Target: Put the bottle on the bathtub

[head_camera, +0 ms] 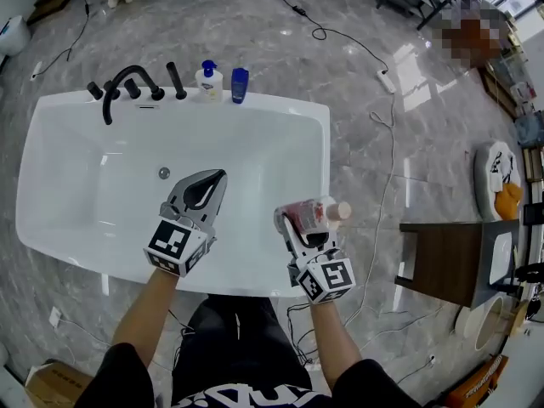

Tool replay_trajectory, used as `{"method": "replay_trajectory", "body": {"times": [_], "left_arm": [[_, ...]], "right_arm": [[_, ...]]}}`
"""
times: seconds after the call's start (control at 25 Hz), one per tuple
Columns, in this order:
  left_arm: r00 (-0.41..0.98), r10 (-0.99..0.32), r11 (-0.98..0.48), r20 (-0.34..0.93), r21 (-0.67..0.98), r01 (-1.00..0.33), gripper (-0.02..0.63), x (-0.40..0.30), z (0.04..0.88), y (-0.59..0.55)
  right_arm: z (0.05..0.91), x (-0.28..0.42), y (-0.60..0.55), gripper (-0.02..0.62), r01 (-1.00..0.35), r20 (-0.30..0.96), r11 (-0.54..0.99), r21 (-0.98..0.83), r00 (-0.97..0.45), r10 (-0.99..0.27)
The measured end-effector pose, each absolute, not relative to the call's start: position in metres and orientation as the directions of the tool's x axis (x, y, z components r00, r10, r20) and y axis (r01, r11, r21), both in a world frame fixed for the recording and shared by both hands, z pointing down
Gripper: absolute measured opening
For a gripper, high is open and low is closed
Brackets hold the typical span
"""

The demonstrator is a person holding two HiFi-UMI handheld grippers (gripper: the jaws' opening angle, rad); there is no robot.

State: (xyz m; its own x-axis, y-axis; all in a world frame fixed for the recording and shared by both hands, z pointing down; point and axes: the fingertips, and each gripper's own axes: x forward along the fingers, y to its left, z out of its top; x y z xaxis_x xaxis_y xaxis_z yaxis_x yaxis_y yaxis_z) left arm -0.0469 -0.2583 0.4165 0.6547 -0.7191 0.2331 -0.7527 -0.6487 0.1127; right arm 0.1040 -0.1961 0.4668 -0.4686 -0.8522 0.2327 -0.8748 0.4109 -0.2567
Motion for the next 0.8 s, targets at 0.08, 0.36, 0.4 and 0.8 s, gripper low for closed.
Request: {"method": "replay_trajectory", "body": {"times": [0.08, 0.36, 0.4, 0.8], "left_arm": [[0.655, -0.720, -0.645, 0.228, 0.128, -0.753, 0.008, -0.047, 0.432, -0.272], [0.644, -0.727, -0.632, 0.238, 0.131, -0.763, 0.008, -0.042, 0.499, -0.320], [0.643, -0.724, -0.631, 0.249, 0.137, -0.764, 0.008, -0.040, 0.509, -0.324], [0.664, -0.707, -0.654, 0.243, 0.131, -0.745, 0.008, -0.025, 0.579, -0.370]], "right_arm": [[0.480, 0.102, -0.209, 0.252, -0.873, 0.233, 0.417, -0.255, -0.474, -0.849], [0.543, 0.100, -0.253, 0.252, -0.872, 0.237, 0.412, -0.265, -0.473, -0.849], [0.553, 0.099, -0.257, 0.252, -0.871, 0.239, 0.411, -0.270, -0.474, -0.847], [0.623, 0.092, -0.314, 0.252, -0.864, 0.277, 0.426, -0.268, -0.492, -0.825]]}}
